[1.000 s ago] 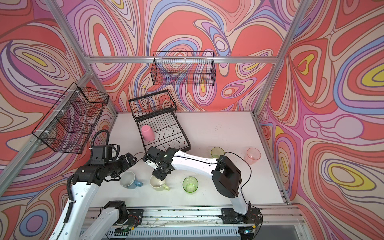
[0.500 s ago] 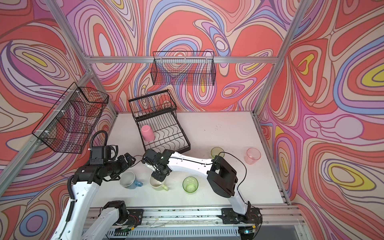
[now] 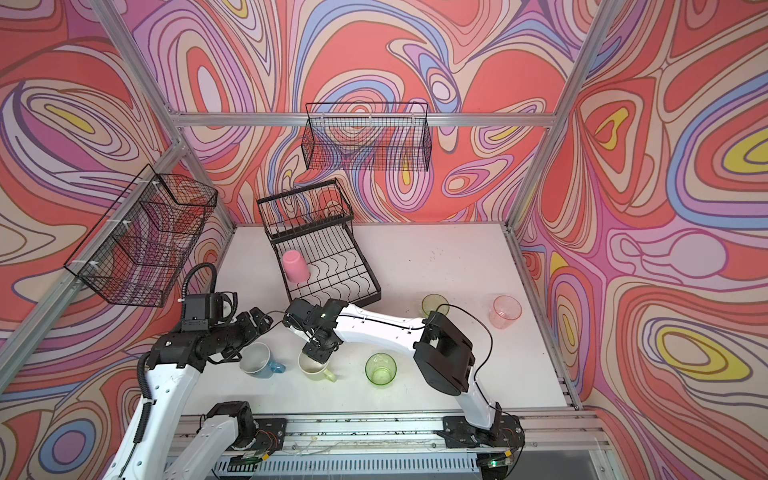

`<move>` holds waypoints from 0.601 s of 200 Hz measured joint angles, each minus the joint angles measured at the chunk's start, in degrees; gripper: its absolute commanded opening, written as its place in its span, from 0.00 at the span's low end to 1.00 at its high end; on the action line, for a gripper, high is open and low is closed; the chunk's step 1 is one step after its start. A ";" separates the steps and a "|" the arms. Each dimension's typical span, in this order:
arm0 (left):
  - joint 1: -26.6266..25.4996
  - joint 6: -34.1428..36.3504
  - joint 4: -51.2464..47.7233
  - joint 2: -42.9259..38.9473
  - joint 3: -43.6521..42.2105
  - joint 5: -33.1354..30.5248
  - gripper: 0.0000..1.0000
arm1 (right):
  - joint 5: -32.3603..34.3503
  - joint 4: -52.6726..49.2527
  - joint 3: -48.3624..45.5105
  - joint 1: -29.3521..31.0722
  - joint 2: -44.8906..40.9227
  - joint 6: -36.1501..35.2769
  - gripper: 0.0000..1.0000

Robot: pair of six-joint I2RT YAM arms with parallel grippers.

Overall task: Load the cups into the dish rack
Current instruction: 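Lower the right gripper onto the cream cup's rim and close it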

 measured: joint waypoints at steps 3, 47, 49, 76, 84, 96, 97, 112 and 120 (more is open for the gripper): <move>0.00 0.00 0.02 -0.02 0.00 0.00 0.89 | 0.07 0.04 -0.04 0.00 -0.04 0.07 0.00; 0.00 0.00 0.44 -0.72 -0.22 0.74 0.89 | 2.25 0.94 -2.05 0.00 -3.02 0.57 0.00; 0.00 0.00 0.44 -0.79 -0.24 0.79 0.89 | 2.29 0.96 -2.08 0.00 -3.15 0.59 0.00; 0.00 0.00 0.44 -1.46 -0.46 1.01 0.89 | 3.65 1.97 -2.43 0.00 -5.27 0.87 0.00; 0.00 0.00 0.46 -1.66 -0.46 1.05 0.89 | 4.02 2.32 -2.54 0.00 -5.92 1.01 0.00; 0.00 0.00 0.46 -1.86 -0.48 1.20 0.89 | 4.26 2.80 -2.69 -0.04 -6.82 1.22 0.00; 0.00 0.02 0.46 -1.86 -0.48 1.20 0.89 | 4.28 2.80 -2.69 -0.07 -6.86 1.25 0.00; 0.00 0.02 0.59 -2.08 -0.48 1.40 0.89 | 4.37 3.30 -2.69 -0.35 -7.89 1.60 0.00; 0.00 0.02 0.79 -2.19 -0.48 1.53 0.89 | 4.37 3.56 -2.69 -0.61 -8.41 1.81 0.00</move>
